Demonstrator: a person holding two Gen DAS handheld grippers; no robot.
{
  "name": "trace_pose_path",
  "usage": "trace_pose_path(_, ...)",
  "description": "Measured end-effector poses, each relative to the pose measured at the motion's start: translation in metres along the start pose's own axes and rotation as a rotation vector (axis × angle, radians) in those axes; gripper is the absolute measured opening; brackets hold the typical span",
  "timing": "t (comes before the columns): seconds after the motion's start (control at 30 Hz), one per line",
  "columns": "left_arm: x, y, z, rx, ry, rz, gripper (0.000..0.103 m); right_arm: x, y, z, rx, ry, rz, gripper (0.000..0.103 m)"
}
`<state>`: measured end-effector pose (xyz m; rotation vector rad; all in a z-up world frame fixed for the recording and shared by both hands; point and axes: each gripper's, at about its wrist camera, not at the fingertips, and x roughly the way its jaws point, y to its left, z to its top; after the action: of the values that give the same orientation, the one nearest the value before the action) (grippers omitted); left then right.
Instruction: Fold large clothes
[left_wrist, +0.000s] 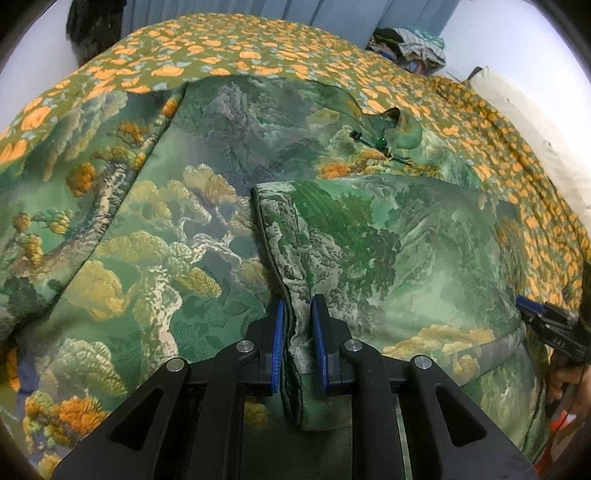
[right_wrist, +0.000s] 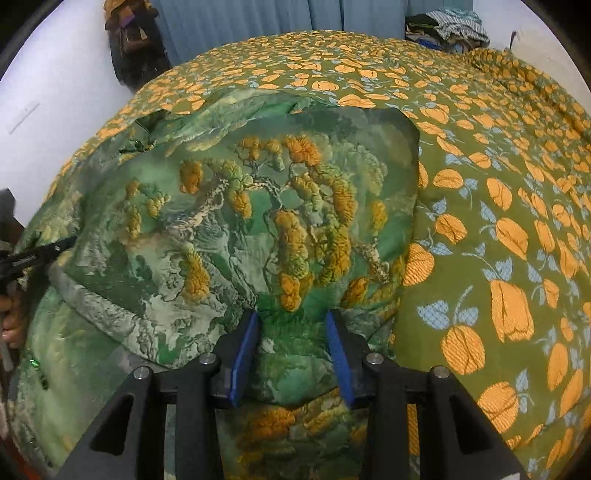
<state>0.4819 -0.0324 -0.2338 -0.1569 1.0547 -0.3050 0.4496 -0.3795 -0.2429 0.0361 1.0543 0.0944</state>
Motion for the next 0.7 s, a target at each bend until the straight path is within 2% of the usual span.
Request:
trace_pose_path(0.07, -0.011, -0.003, -0.001, 0.002, 0.005, 0.029, 0.034, -0.011, 0.003, -0.001, -0.003, -0.033, -0.021, 0.04)
trace_pose_path(0.13, -0.027, -0.004, -0.006, 0.014, -0.001, 0.045, 0.064, -0.029, 0.008, -0.006, -0.008, -0.08, -0.054, 0.041)
trace_pose_path(0.17, -0.04, -0.004, -0.01, 0.032, -0.013, 0.061, 0.069, -0.036, 0.01, -0.008, -0.006, -0.097, -0.065, 0.044)
trace_pose_path(0.2, -0.05, -0.002, -0.015, 0.048, -0.021, 0.072, 0.076, -0.047, 0.012, -0.012, 0.001, -0.115, -0.072, 0.052)
trace_pose_path(0.23, -0.061, 0.0, -0.021, 0.066, -0.026, 0.085, 0.078, -0.056, 0.014, -0.016, 0.01, -0.129, -0.069, 0.065)
trace_pose_path(0.27, -0.074, 0.005, -0.028, 0.079, -0.029, 0.098, 0.079, -0.063, 0.016, -0.02, 0.017, -0.14, -0.065, 0.069)
trace_pose_path(0.4, -0.116, 0.042, -0.052, 0.043, -0.035, 0.137, 0.084, -0.099, 0.037, -0.039, 0.019, -0.202, -0.04, 0.07)
trace_pose_path(0.6, -0.176, 0.132, -0.071, -0.181, -0.109, 0.211, 0.087, -0.133, 0.08, -0.072, 0.013, -0.26, 0.047, 0.071)
trace_pose_path(0.7, -0.191, 0.184, -0.078, -0.37, -0.146, 0.215, 0.088, -0.141, 0.098, -0.086, 0.007, -0.278, 0.077, 0.071)
